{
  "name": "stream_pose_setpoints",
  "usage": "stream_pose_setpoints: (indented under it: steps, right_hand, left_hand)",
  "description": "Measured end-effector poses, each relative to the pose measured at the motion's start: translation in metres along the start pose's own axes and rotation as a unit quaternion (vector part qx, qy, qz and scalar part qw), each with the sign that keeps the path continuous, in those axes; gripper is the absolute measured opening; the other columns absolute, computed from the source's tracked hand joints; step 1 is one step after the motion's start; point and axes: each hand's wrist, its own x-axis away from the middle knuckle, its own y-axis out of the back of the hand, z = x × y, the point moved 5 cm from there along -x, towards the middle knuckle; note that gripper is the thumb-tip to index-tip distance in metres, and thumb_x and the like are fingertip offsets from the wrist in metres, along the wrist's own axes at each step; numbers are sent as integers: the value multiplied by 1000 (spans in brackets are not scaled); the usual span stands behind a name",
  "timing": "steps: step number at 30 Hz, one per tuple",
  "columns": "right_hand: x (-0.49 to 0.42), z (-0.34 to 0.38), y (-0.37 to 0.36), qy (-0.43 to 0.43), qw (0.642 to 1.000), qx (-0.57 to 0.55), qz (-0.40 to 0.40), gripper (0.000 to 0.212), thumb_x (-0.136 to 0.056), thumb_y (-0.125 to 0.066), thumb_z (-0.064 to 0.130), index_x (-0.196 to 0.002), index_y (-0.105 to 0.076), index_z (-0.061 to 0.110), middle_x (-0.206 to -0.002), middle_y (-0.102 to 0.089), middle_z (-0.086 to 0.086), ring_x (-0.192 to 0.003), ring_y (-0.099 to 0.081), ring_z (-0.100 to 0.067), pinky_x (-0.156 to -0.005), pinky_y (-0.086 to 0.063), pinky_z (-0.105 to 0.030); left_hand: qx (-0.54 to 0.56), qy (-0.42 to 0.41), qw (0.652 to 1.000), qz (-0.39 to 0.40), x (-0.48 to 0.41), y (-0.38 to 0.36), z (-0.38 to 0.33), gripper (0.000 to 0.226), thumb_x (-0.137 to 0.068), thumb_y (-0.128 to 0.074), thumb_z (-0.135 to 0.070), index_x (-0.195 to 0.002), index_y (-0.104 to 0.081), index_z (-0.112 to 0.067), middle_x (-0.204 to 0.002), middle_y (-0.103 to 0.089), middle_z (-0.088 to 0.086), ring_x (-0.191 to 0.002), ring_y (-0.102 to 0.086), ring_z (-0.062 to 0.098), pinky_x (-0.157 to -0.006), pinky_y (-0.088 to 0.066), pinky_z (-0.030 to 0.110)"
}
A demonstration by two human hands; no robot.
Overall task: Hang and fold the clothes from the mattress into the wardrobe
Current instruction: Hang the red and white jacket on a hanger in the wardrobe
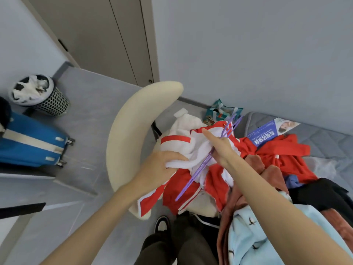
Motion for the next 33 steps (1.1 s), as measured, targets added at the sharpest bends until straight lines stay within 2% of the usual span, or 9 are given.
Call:
stream_pose_setpoints:
  steps: [4,9,13,16,20,23,27,31,33]
  right_hand:
    - [19,10,14,50,989,1,-139,37,-79,-70,-1,-69,-38,14,-65,-41,-6,-58,-44,-19,-62,-42,-33]
    - [82,26,27,175,966,163,-102,28,-83,-65,-1,-73,-41,11,-70,-42,-9,-65,-42,-19,-54,-37,-23]
    - [137,15,54,145,966,216,-10,23,-76,-67,4,-82,-45,-1,-76,-44,-17,-74,-47,-24,-69,-40,-38]
    - [169,-5,84,98,968,232,-11,29,-81,-63,-4,-73,-38,10,-69,-42,-6,-63,-44,-17,-57,-40,-26]
    - [194,-35,119,72,974,213,-41,34,-84,-62,-5,-66,-45,18,-51,-54,16,-49,-51,-2,-47,-39,-11]
    - [203,-61,139,48,980,189,-36,26,-91,-62,12,-70,-45,13,-66,-49,-7,-60,-48,-19,-58,-38,-24]
    - [206,-89,168,34,989,119,-79,38,-93,-57,20,-65,-31,16,-76,-41,-11,-72,-43,-24,-70,-43,-38]
    - [206,-108,192,20,991,79,-102,24,-95,-55,15,-78,-39,13,-90,-70,-7,-63,-65,-20,-63,-53,-24]
    - [199,-114,207,25,989,70,-126,18,-97,-52,21,-86,-45,8,-86,-71,-6,-47,-57,-13,-52,-50,-21]
  left_hand:
    - [-28,34,997,69,35,5,20,19,-82,-62,-25,-92,-71,-38,-94,-69,-23,-92,-63,3,-84,-50,25]
    - [-128,85,970,187,61,7,30,31,-77,-72,-46,-104,-59,-39,-94,-55,-19,-80,-55,0,-76,-46,18]
    - [-68,101,985,125,44,5,16,30,-97,-49,-31,-125,-55,-22,-114,-56,-8,-102,-55,8,-78,-40,10]
    - [-63,83,991,87,24,-14,4,29,-97,-46,-16,-125,-54,-16,-105,-58,-5,-103,-58,15,-76,-39,13]
    - [-80,52,988,123,1,-67,-12,33,-98,-45,-16,-130,-53,-13,-132,-55,0,-122,-50,16,-94,-36,18]
    - [-76,45,985,150,-12,-109,-24,35,-99,-43,-15,-132,-53,-11,-139,-51,3,-126,-48,18,-102,-34,22]
    - [-86,53,983,156,-27,-155,-28,36,-98,-43,-14,-133,-52,-11,-136,-53,5,-126,-48,20,-101,-36,24]
    - [-82,114,969,202,-35,-198,-19,39,-101,-39,-23,-138,-48,-17,-143,-47,1,-129,-44,20,-100,-37,27]
    - [-54,178,957,221,-36,-220,-12,46,-101,-38,-33,-145,-36,-22,-148,-38,-1,-131,-39,21,-92,-42,32]
